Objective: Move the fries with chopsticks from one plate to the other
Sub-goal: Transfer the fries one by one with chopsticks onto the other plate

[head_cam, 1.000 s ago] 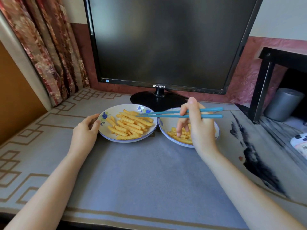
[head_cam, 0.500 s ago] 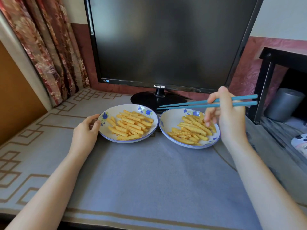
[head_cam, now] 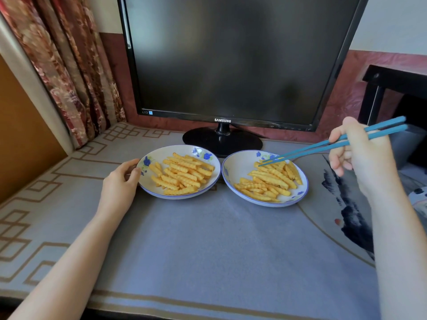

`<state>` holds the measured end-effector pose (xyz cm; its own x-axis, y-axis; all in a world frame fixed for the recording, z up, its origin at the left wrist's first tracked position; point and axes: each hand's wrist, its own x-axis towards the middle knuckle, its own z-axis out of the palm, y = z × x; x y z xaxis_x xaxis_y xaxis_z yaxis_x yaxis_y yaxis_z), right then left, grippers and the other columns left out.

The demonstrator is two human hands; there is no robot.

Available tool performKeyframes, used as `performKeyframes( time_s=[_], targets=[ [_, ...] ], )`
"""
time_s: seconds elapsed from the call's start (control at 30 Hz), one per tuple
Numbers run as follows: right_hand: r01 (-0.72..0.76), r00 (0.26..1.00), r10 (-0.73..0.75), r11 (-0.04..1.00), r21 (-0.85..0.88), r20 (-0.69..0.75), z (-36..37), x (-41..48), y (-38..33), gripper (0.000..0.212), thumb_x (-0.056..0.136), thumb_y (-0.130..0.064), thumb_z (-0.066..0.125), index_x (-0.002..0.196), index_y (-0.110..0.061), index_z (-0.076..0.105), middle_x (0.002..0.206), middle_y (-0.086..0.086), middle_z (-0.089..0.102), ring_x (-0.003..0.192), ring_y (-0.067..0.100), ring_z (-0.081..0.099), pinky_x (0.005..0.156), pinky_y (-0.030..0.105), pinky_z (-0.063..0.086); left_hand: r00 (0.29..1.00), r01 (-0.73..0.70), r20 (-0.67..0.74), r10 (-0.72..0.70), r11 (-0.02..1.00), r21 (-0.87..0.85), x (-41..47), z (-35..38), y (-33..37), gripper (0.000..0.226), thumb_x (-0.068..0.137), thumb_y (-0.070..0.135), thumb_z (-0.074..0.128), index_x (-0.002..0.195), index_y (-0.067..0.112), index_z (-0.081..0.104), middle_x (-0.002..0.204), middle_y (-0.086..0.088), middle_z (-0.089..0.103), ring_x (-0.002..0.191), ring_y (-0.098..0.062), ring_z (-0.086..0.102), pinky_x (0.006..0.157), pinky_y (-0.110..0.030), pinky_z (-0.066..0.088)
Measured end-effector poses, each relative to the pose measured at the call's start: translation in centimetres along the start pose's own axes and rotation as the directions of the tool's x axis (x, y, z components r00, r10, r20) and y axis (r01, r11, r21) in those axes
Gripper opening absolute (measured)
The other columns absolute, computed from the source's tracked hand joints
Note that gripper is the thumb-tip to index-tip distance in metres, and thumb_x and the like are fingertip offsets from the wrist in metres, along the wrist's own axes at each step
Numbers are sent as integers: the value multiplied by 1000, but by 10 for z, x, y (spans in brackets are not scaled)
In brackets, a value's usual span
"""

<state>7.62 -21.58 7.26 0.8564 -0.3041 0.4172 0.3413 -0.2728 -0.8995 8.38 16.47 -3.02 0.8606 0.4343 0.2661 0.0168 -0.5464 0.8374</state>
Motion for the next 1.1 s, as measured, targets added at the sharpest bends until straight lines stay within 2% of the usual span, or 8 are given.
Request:
performKeyframes(
  time_s=[0.3, 0.5, 0.73, 0.9, 1.1],
  targets=[
    [25, 998, -22, 999, -45, 64, 0, -5, -5, 37, 100, -24, 38, 70, -9, 52, 38, 10, 49, 27, 17, 37, 33, 14, 27, 1000, -6, 3, 6, 1000, -2, 0, 0, 1, 31, 96, 18, 45, 123, 17, 60, 116, -3, 64, 97, -8, 50, 84, -22, 33],
    [74, 988, -61, 994, -85, 144, 6, -9, -7, 42, 104, -30, 37, 72, -7, 52, 39, 10, 50, 27, 16, 38, 33, 12, 29, 1000, -9, 0, 9, 1000, -1, -1, 0, 1, 31, 96, 17, 45, 123, 16, 60, 115, -4, 64, 97, -9, 50, 84, -22, 34],
    [90, 996, -89, 996, -29, 29, 16, -9, -2, 44, 103, -32, 39, 66, -9, 50, 38, 10, 47, 27, 19, 41, 34, 14, 29, 1000, -9, -1, 9, 1000, 6, -1, 0, 0, 31, 96, 17, 45, 122, 15, 60, 113, -4, 64, 96, -9, 50, 83, -22, 34],
    [101, 995, -101, 991, 82, -14, 28, -18, -6, 42, 103, -27, 37, 67, -8, 47, 37, 8, 45, 27, 18, 42, 34, 14, 28, 1000, 2, -4, -2, 1000, 6, 0, 0, 0, 31, 96, 17, 45, 123, 16, 60, 115, -4, 65, 96, -8, 50, 82, -21, 33],
    [63, 990, -70, 996, 63, 125, 49, -25, 0, 42, 103, -28, 40, 67, -8, 51, 37, 10, 45, 29, 25, 39, 34, 16, 30, 1000, -5, -7, 5, 1000, 14, 0, 0, 1, 31, 96, 19, 45, 124, 15, 60, 118, -5, 64, 97, -8, 48, 83, -22, 33]
  ],
)
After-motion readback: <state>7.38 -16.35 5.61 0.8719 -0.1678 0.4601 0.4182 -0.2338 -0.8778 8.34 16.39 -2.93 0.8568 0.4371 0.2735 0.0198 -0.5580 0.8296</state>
